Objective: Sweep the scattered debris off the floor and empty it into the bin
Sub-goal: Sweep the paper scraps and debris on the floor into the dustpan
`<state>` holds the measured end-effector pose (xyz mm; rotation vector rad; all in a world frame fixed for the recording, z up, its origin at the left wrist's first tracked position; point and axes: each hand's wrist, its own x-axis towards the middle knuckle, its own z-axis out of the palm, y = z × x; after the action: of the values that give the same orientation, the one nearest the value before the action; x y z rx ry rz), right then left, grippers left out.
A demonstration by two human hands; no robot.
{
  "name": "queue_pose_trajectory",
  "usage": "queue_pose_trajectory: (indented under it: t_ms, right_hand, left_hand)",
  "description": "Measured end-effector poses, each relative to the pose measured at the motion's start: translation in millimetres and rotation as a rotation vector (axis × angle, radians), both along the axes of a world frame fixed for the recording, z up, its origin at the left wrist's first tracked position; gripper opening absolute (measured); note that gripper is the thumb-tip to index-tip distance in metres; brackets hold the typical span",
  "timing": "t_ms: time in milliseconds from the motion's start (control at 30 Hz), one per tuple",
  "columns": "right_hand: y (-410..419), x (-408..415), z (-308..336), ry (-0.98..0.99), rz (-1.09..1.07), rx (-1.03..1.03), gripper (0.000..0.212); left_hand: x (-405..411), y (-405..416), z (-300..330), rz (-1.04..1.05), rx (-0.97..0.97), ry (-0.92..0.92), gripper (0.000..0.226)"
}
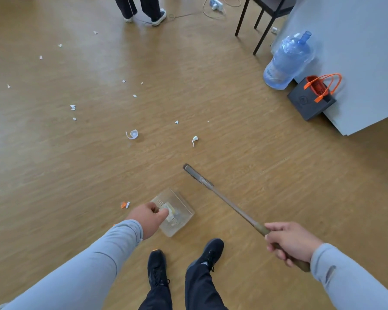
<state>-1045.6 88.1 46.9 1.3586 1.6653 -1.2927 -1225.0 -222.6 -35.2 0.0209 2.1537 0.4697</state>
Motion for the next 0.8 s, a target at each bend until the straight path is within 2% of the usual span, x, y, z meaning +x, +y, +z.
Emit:
queue_pose_trajectory:
  t_ms: [200, 267, 333, 400, 467, 600, 667, 800]
  right_hand:
    - [8, -66, -61, -0.021, 0.102, 0.155, 0.046]
    - [5, -76, -78, -0.059, 0.186, 0.167, 0.034]
    - [2, -72, -84, -0.110, 0.253, 0.144, 0.031]
    - [9, -59, -74, -0.130, 0.241, 0.027, 0.036]
    - [34, -41, -56, -0.115, 0.140, -0.069, 0.044]
    - [71, -12, -18, -0.077, 0.031, -0.111, 0.044]
    - [66, -9, -20, -0.078, 0.070, -0.062, 0.050]
    - [39, -31, -55, -0.111, 0.290, 0.053, 0.062]
  left_hand:
    - [-22, 42, -19, 0.028, -0.004, 0.008, 0.033]
    - [-28, 55, -22, 0.016, -0.020, 0.040, 0.033]
    - [-32, 67, -20, -0.001, -0.045, 0.070, 0.033]
    - [-33, 76, -18, -0.003, -0.058, 0.092, 0.034]
    - [-34, 85, -16, -0.006, -0.060, 0.094, 0.035]
    - [-34, 88, -13, 0.004, -0.053, 0.094, 0.035]
    - [-35, 86, -13, 0.019, -0.057, 0.086, 0.032]
    - [-38, 84, -14, 0.071, -0.036, 0.082, 0.029]
